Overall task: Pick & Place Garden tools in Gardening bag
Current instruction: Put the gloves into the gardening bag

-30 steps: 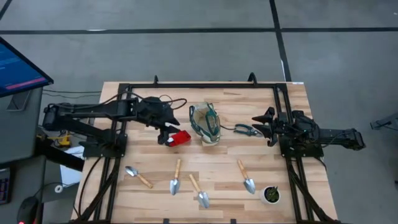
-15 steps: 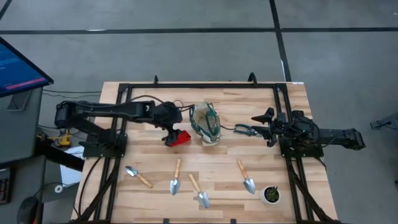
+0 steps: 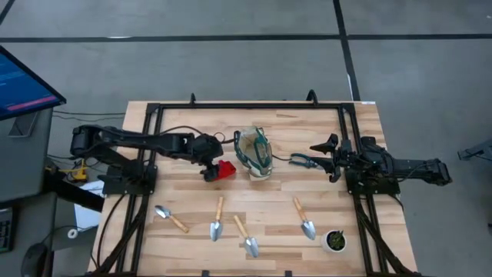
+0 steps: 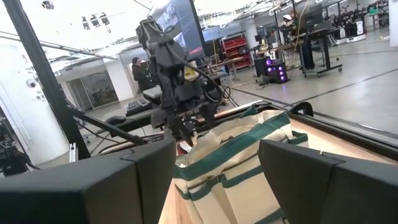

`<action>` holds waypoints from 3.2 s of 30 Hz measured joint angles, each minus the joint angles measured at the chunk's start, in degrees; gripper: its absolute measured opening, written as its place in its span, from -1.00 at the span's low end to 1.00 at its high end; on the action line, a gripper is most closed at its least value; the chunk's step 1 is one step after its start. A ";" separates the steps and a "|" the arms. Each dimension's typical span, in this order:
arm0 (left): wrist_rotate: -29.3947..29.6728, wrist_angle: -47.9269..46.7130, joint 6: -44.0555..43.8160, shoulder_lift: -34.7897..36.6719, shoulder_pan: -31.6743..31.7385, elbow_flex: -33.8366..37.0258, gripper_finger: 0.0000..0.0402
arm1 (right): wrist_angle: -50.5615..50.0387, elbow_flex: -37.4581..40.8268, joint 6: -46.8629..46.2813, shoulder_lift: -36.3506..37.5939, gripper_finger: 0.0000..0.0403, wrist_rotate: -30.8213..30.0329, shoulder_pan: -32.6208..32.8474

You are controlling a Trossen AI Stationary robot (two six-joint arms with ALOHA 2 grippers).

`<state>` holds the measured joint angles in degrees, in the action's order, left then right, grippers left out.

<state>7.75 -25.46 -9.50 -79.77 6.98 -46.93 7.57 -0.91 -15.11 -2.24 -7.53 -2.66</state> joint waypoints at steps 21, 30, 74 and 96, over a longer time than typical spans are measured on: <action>0.05 13.35 -3.34 -5.29 -6.11 11.49 0.38 | -0.76 0.00 0.00 0.00 0.12 -0.01 -0.04; -0.05 13.72 -9.00 -7.05 -6.34 10.05 0.11 | -1.64 0.00 -3.04 0.00 0.12 -0.02 -0.07; -0.16 11.60 17.22 -8.48 0.47 -26.35 -0.77 | -4.84 0.00 -2.99 0.01 0.00 -0.02 -0.07; -3.19 2.17 68.07 -11.80 6.34 -26.35 -0.75 | -5.44 0.00 -5.11 0.04 -0.11 -0.14 -0.09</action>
<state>4.56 -23.29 58.57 -91.57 13.32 -73.28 2.13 -0.91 -20.23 -2.20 -7.67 -2.74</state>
